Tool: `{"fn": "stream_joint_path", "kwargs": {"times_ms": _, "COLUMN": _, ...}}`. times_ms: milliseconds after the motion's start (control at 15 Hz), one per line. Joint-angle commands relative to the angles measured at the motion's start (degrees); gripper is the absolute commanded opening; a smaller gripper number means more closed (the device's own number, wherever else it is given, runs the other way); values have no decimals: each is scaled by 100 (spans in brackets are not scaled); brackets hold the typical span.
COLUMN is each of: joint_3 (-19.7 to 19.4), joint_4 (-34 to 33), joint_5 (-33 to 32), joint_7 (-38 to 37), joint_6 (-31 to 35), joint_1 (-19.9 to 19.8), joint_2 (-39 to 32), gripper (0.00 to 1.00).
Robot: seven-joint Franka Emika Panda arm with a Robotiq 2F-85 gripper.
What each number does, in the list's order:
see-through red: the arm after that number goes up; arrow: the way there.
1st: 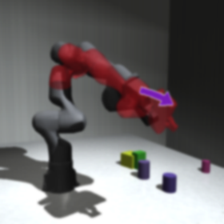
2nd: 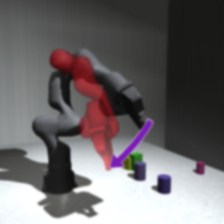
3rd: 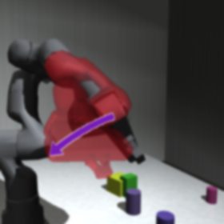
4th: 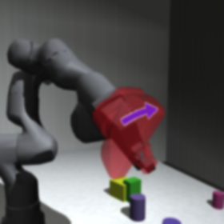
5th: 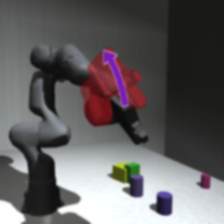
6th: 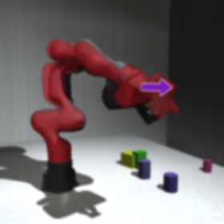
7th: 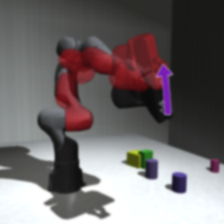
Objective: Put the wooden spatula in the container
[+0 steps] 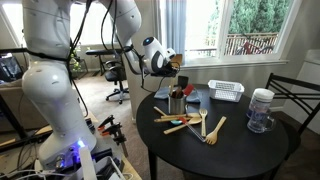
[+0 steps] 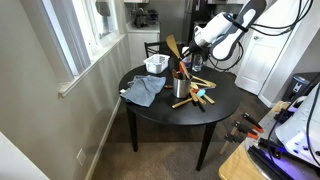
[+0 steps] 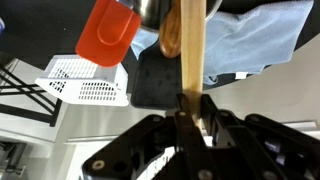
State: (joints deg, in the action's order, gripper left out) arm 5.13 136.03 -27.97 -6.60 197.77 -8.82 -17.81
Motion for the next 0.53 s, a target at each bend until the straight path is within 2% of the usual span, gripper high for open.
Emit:
{"fn": "stream_joint_path", "kwargs": {"times_ms": 0, "joint_3": 1130, "joint_4": -116, "joint_5": -1126, "joint_7": -184, "joint_6": 65, "joint_1": -1554, "joint_2": -516, "gripper": 9}}
{"fn": "stream_joint_path", "kwargs": {"times_ms": 67, "joint_3": 1439, "joint_4": -176, "joint_5": -1432, "joint_7": -151, "joint_6": 10, "joint_1": -1987, "joint_2": -702, "gripper": 9}}
{"fn": "stream_joint_path", "kwargs": {"times_ms": 200, "joint_3": 1713, "joint_4": -108, "joint_5": -1815, "joint_7": 98, "joint_6": 108, "joint_1": -2621, "joint_2": -1064, "gripper": 9}}
{"fn": "stream_joint_path", "kwargs": {"times_ms": 467, "joint_3": 2035, "joint_4": -76, "joint_5": -2674, "joint_7": -15, "joint_6": -45, "joint_1": -3450, "joint_2": -1588, "gripper": 9}}
